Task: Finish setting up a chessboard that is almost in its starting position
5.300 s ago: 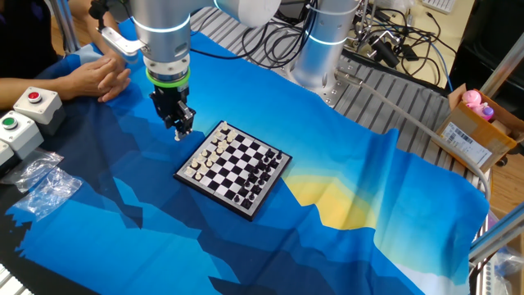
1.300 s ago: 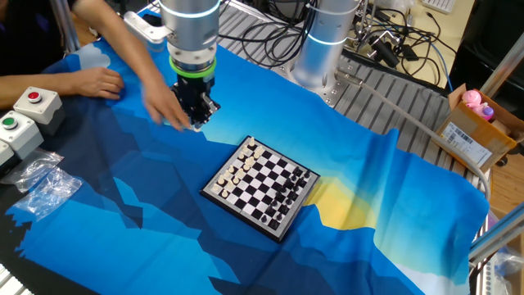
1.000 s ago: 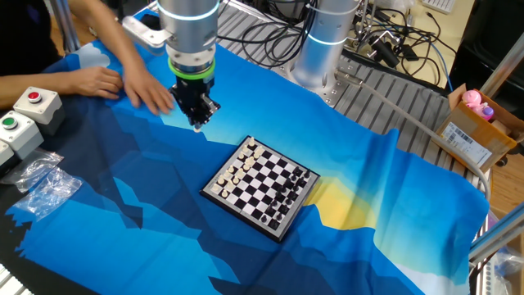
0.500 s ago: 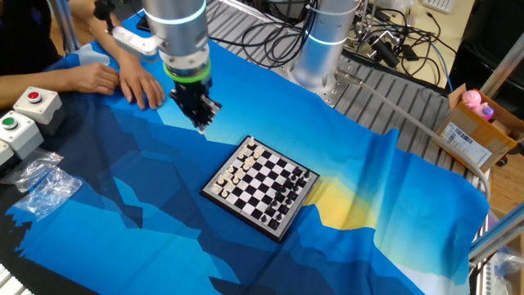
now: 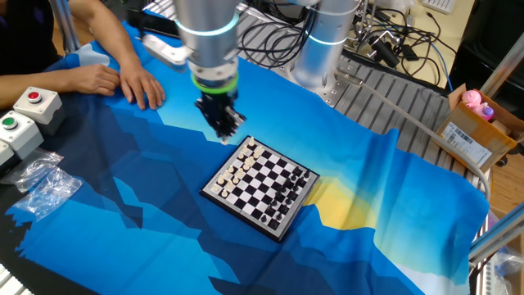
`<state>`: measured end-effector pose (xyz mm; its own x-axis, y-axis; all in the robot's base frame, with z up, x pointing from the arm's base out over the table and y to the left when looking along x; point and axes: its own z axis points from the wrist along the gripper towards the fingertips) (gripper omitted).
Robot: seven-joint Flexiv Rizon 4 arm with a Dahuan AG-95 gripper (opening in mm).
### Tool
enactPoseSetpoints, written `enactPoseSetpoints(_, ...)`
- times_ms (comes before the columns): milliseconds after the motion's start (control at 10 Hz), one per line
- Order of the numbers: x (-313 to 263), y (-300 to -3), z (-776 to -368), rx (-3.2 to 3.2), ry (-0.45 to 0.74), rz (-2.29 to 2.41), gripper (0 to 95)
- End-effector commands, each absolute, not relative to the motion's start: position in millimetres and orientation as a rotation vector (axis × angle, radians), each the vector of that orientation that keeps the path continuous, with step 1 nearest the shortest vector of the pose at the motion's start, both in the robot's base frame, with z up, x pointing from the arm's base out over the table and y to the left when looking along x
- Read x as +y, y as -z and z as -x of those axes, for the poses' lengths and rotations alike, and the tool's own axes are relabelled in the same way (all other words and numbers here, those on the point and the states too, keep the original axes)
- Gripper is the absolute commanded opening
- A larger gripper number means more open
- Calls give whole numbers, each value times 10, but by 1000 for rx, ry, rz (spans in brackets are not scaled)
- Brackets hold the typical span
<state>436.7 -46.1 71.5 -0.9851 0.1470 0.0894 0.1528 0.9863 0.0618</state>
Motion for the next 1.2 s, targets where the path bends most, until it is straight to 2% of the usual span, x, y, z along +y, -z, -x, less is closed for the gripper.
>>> enactPoseSetpoints(100,-404,-654,-4400,-3050,108,243,0)
enactPoseSetpoints(1200,-141,-475,-4496,-3091,145,305,0)
